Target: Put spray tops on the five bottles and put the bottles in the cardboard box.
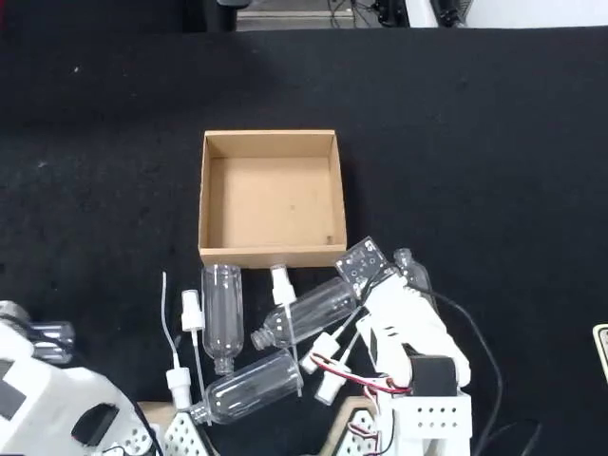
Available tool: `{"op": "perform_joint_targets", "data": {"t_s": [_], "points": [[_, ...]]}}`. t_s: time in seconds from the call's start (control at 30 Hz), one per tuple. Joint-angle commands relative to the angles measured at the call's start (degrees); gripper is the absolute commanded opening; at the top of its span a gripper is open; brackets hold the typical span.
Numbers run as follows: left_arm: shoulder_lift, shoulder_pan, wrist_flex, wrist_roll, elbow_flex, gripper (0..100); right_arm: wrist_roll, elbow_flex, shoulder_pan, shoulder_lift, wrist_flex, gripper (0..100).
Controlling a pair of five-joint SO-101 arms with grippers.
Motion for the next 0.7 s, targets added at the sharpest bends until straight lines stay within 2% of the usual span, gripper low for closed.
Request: {"op": "perform_joint_targets", "data": {"t_s": [0.0,0.13,0.17,0.2,0.3,0.4,0.47,0.6,0.67], "points": [[-1.67,3.65,7.74,-19.34,-5.93,4,0.26,-0.31,-0.35,-4.0,0.35,1.2],[-1.23,5.32,15.12,-54.86,-13.49,4,0.26,-0.31,-0.35,-4.0,0.35,1.2],[-1.23,5.67,16.18,-61.01,-14.11,4,0.26,-0.31,-0.35,-4.0,0.35,1.2],[-1.23,6.55,16.88,-63.91,-14.2,4,0.26,-0.31,-0.35,-4.0,0.35,1.2],[-1.23,7.16,17.32,-64.79,-14.02,6,0.26,-0.31,-0.35,-4.0,0.35,1.2],[-1.23,7.34,17.32,-65.58,-14.02,20,0.26,-0.31,-0.35,-4.0,0.35,1.2],[-1.23,7.34,17.14,-69.36,-14.02,26,0.26,-0.31,-0.35,-4.0,0.35,1.2],[-1.23,6.99,16.97,-75.16,-12.97,21,0.26,-0.31,-0.35,-4.0,0.35,1.2],[-1.23,6.99,16.97,-77.89,-11.03,21,0.26,-0.31,-0.35,-4.0,0.35,1.2]]}}
